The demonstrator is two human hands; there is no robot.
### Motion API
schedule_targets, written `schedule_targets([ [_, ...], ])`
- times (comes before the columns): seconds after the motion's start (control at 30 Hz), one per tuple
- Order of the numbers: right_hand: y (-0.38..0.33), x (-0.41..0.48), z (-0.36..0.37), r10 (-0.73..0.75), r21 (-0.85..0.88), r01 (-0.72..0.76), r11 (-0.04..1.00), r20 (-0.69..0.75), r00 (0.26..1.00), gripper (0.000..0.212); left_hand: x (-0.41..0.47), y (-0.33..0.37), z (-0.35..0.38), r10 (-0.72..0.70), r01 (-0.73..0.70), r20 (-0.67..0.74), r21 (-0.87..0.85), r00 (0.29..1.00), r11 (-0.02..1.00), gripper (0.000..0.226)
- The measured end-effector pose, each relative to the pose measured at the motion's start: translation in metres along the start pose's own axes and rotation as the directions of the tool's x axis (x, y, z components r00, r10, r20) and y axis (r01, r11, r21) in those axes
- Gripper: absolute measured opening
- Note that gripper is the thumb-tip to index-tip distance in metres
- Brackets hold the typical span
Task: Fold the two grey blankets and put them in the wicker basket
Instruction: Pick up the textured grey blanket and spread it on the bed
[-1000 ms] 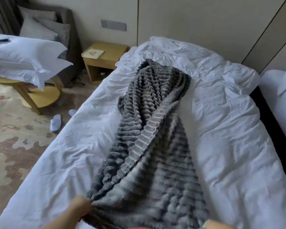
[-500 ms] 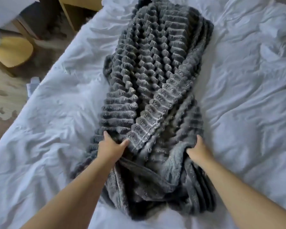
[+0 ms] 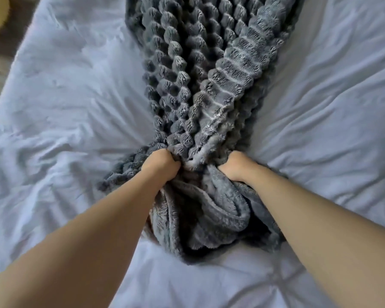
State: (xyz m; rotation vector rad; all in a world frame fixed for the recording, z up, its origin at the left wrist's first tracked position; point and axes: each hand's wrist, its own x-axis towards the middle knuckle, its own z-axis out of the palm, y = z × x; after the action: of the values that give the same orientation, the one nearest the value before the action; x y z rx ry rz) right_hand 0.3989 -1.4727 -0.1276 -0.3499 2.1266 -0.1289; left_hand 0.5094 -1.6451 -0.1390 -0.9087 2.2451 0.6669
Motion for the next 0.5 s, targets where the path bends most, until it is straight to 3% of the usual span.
schedule_targets([
  [0.17,0.015,-0.049,0.008,0.037,-0.33,-0.01,0.944,0.078,0.996,0.035,-0.051,-0.012,0.013,0.017,-0.027,0.166,0.058,0.986,0.998,0.029],
  [0.33,0.053,-0.141,0.066,0.079,-0.343,0.023,0.939,0.28,0.957,0.04,-0.138,-0.021,0.052,0.029,-0.088,0.309,0.179,0.951,0.98,0.042],
  [0.5,0.102,-0.215,0.149,0.182,-0.366,0.02,0.931,0.509,0.841,0.049,-0.225,-0.029,0.105,-0.017,-0.119,0.522,0.225,0.853,0.967,0.045],
])
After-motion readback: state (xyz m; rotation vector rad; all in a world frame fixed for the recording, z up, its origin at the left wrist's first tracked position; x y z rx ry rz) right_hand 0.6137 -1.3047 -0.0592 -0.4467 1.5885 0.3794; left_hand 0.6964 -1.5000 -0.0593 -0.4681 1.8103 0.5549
